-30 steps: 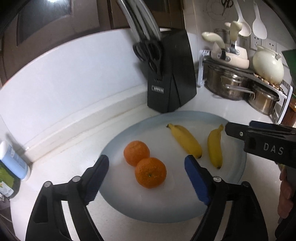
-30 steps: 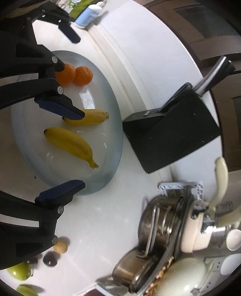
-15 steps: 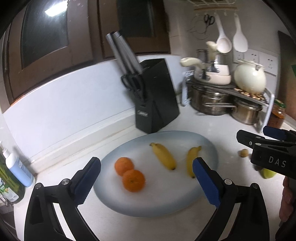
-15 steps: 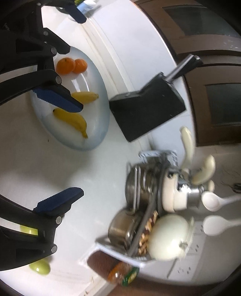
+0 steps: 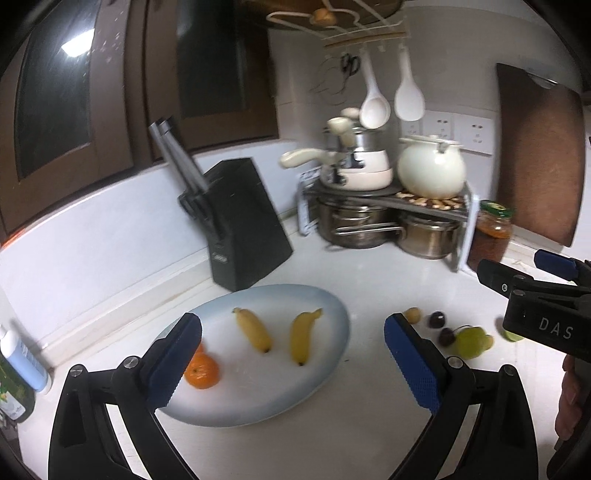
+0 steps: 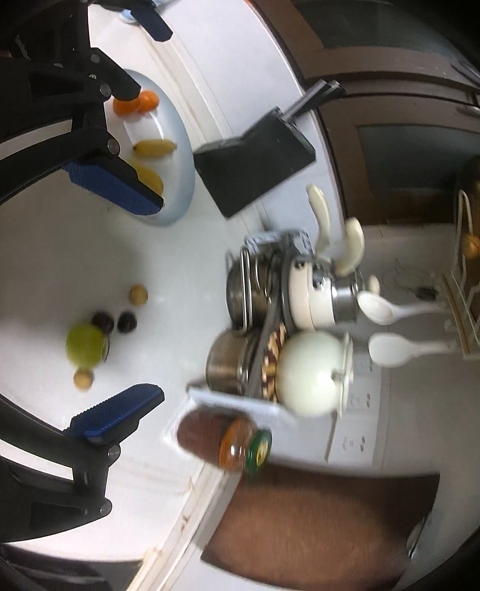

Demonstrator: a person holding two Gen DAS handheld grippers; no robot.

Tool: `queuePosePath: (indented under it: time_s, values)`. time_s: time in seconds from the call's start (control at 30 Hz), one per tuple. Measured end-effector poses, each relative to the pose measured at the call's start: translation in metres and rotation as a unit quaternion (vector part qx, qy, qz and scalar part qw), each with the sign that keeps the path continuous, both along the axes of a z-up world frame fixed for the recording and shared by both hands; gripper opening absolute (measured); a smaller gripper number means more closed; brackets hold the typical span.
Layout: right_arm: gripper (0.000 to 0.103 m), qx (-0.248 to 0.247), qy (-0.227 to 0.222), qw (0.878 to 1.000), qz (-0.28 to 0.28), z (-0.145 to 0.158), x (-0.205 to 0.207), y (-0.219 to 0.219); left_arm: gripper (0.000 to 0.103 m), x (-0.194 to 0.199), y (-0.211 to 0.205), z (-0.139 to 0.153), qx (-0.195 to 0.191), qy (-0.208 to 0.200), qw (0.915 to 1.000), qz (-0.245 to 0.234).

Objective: Organize fruits
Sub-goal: 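Withdraw both tools from the plate toward the green apples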

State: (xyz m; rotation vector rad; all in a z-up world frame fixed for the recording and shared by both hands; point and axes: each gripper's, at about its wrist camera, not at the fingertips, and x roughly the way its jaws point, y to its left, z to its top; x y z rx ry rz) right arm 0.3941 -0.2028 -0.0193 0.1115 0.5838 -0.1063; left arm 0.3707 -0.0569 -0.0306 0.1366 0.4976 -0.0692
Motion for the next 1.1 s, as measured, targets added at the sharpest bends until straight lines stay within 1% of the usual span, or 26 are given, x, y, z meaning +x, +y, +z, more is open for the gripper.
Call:
queuePosePath:
  time_s: [0.1,0.27,0.3,0.33,0.37,0.47,0.6,0.83,1.1]
  values:
    - [0.094,-0.006,-0.004,1.000,-0.015,0.004,-0.012,-0.012,0.101,-0.006,-0.012,0.004,-0.003,-0.003,0.9999,-0.016]
    - [0.094,-0.014,-0.012,0.999,-0.037,0.008,-0.032,-0.031,0.102,-0.015,-0.032,0.008,0.003,-0.009,0.9996,-0.028]
    - [0.095,-0.018,-0.014,0.999,-0.046,0.009,-0.037,-0.035,0.103,-0.016,-0.037,0.009,0.005,-0.010,0.9994,-0.032]
    - [0.099,-0.020,-0.017,0.998,-0.051,0.010,-0.040,-0.039,0.103,-0.018,-0.042,0.010,0.007,-0.010,0.9993,-0.035]
    - [0.102,-0.023,-0.018,0.998,-0.054,0.010,-0.044,-0.042,0.103,-0.019,-0.045,0.010,0.009,-0.010,0.9992,-0.038]
    - [0.102,-0.025,-0.028,0.997,-0.064,0.012,-0.056,-0.053,0.103,-0.024,-0.057,0.009,0.013,-0.009,0.9987,-0.050]
    - [0.102,-0.021,-0.024,0.996,-0.077,0.010,-0.065,-0.069,0.103,-0.028,-0.073,0.009,0.009,-0.004,0.9982,-0.059]
    - [0.102,-0.013,-0.014,0.996,-0.089,0.004,-0.076,-0.094,0.103,-0.034,-0.098,0.007,0.014,-0.002,0.9967,-0.080]
    - [0.102,0.001,-0.008,0.996,-0.085,-0.004,-0.080,-0.119,0.103,-0.032,-0.124,0.002,0.018,0.002,0.9948,-0.100]
